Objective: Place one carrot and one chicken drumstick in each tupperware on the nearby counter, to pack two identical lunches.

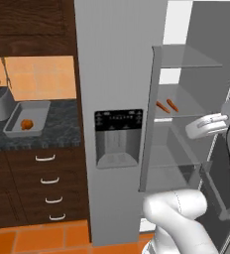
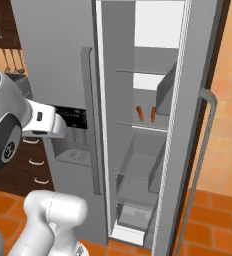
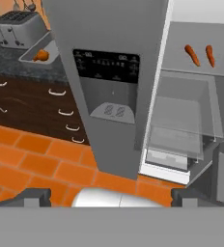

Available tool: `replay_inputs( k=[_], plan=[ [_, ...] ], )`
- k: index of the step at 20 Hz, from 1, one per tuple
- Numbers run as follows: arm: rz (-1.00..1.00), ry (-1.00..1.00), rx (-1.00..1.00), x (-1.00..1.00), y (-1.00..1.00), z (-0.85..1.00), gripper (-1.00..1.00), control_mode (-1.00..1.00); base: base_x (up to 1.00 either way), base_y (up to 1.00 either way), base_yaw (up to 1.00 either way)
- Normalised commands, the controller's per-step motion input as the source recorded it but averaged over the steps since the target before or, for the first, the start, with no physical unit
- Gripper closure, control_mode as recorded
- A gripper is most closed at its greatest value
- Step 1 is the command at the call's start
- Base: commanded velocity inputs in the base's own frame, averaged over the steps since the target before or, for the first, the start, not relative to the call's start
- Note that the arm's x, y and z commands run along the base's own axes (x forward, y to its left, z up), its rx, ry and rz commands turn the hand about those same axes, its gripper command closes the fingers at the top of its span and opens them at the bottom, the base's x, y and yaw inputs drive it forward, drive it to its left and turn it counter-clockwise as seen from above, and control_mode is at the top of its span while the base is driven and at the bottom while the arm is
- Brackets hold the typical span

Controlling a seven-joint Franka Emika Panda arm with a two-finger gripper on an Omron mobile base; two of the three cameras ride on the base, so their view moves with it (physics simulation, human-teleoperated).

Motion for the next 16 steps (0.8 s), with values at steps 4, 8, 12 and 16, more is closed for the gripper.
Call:
replay_inputs(
  k=[4,8,12,16],
  plan=[
    [0.00,0.00,0.00,0.16,-0.17,0.00,-1.00,-1.00,0.00,-0.21,0.00],
    [0.01,0.00,-0.13,0.88,-0.45,-0.21,-1.00,-1.00,0.00,0.00,0.00],
    [0.00,0.01,-0.13,1.00,-0.55,-0.50,-1.00,-1.00,0.00,0.00,0.00],
    [0.07,0.00,0.00,1.00,-0.54,-0.78,-1.00,-1.00,0.00,0.00,0.00]
  ],
)
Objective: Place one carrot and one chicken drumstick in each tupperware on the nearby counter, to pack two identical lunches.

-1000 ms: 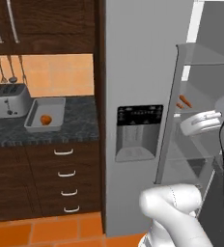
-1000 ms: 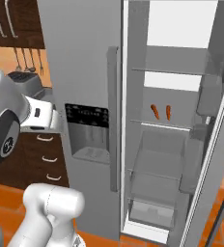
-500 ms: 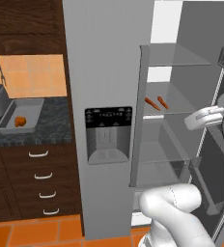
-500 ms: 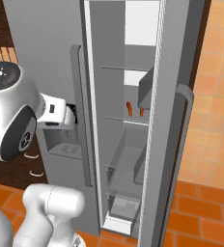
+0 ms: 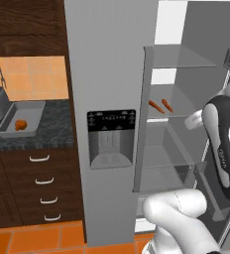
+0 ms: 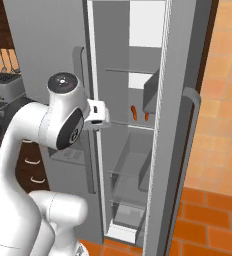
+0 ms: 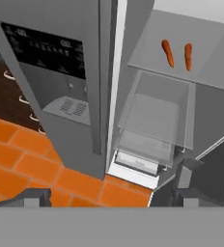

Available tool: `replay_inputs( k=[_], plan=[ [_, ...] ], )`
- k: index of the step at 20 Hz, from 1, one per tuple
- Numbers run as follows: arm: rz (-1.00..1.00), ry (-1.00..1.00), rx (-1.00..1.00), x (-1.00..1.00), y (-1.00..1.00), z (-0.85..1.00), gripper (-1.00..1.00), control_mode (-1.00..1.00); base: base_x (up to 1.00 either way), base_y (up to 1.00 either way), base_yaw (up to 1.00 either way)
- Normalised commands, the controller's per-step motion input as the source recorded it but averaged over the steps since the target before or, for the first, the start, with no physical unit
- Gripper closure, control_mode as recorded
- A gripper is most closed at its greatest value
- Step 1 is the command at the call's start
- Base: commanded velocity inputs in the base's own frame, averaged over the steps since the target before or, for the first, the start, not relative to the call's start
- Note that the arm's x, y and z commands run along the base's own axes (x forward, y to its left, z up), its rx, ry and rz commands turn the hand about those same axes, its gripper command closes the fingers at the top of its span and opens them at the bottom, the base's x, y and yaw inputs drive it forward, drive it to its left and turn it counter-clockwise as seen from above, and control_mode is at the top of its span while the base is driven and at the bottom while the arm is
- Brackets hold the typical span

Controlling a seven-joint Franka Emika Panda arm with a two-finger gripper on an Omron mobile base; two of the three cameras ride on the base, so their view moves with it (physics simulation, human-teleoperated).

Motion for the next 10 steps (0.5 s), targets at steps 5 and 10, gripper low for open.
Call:
replay_inputs(
  k=[5,10],
  plan=[
    [0.02,-0.03,0.00,1.00,-0.55,-0.30,-1.00,-1.00,0.00,0.00,0.00],
    [0.01,0.03,0.00,1.00,-0.37,-0.06,-1.00,-1.00,0.00,0.00,0.00]
  ],
)
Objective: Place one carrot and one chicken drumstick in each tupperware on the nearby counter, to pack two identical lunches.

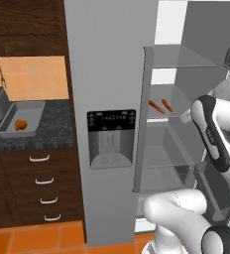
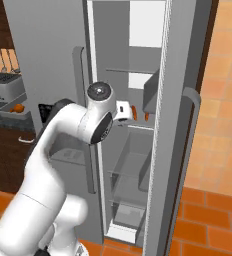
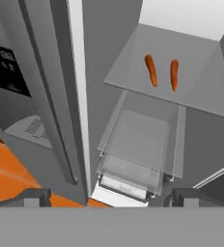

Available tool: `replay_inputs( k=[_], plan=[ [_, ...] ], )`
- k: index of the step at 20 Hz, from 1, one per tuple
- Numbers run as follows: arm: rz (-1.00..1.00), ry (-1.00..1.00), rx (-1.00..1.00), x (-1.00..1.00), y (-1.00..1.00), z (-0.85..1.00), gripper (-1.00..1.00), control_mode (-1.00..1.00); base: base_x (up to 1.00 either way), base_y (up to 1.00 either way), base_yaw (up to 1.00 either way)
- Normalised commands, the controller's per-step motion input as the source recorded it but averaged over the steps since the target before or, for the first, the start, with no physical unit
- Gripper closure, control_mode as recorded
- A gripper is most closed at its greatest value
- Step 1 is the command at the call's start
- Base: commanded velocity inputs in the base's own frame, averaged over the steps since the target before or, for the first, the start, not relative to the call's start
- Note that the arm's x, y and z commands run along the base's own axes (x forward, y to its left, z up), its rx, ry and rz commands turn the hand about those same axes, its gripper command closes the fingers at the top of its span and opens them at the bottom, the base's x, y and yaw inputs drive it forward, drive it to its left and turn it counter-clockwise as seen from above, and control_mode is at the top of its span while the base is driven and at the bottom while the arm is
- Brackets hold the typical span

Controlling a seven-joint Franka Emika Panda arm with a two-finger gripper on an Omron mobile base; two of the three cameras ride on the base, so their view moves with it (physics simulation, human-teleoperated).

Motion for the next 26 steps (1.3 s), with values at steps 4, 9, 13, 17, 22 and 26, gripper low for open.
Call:
replay_inputs(
  k=[4,9,13,17,22,26],
  plan=[
    [0.00,0.00,0.00,1.00,-0.36,0.00,-1.00,-1.00,0.00,0.00,0.00],
    [0.00,0.01,0.00,1.00,-0.25,-0.09,-1.00,-1.00,0.00,0.00,0.00],
    [0.00,0.00,0.00,0.96,-0.18,-0.23,-1.00,-1.00,0.00,0.00,0.00],
    [0.00,0.00,-0.01,0.80,-0.18,-0.38,-1.00,-1.00,0.00,0.00,0.00],
    [-0.01,-0.01,-0.09,0.49,-0.19,-0.35,-1.00,-1.00,0.00,0.00,0.00],
    [-0.07,-0.06,-0.16,0.22,0.00,-0.03,-1.00,-1.00,0.00,0.00,0.00]
  ],
)
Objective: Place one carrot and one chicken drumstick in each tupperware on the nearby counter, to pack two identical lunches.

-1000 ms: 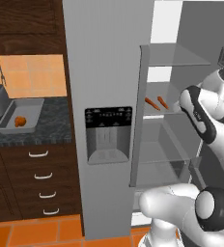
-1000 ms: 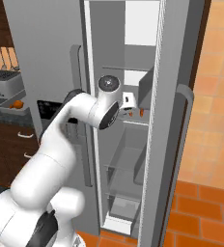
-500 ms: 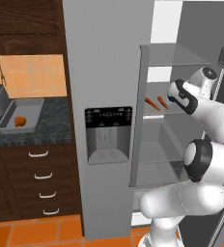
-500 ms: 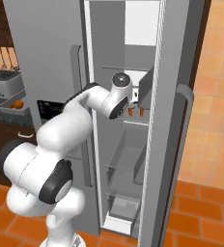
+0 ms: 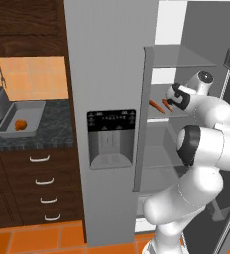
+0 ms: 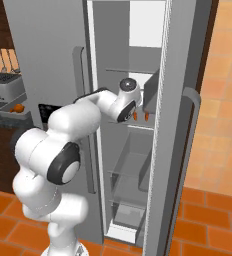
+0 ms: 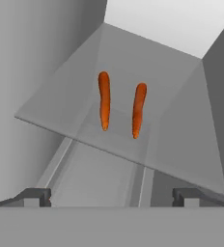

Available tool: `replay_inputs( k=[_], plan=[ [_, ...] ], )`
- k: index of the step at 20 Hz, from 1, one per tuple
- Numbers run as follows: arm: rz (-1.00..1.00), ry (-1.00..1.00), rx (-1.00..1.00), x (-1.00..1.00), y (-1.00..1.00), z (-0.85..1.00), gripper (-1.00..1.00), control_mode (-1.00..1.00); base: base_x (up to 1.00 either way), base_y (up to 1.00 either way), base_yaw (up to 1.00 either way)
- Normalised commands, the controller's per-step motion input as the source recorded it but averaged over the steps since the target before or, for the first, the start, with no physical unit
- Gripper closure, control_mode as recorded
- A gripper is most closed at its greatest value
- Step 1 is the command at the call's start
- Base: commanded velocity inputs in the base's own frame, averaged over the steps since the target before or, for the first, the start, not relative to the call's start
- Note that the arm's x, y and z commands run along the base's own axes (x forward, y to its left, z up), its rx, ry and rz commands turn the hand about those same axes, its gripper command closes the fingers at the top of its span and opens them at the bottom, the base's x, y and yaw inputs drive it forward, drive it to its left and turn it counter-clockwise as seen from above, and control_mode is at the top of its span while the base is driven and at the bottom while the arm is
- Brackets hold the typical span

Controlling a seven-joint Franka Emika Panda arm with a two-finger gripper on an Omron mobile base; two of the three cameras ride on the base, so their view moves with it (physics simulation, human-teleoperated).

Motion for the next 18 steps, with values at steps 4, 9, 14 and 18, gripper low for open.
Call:
replay_inputs(
  k=[4,9,14,18],
  plan=[
    [-0.10,0.00,0.00,0.05,0.00,-0.02,-1.00,-1.00,0.00,0.00,0.00],
    [-0.01,0.01,0.07,0.25,0.00,-0.12,-1.00,-1.00,0.00,0.00,0.00],
    [0.00,0.00,0.05,0.56,-0.03,-0.12,-1.00,-1.00,0.00,0.00,0.00],
    [-0.01,0.00,0.01,0.50,-0.20,-0.24,-1.00,-1.00,0.00,0.00,0.00]
  ],
)
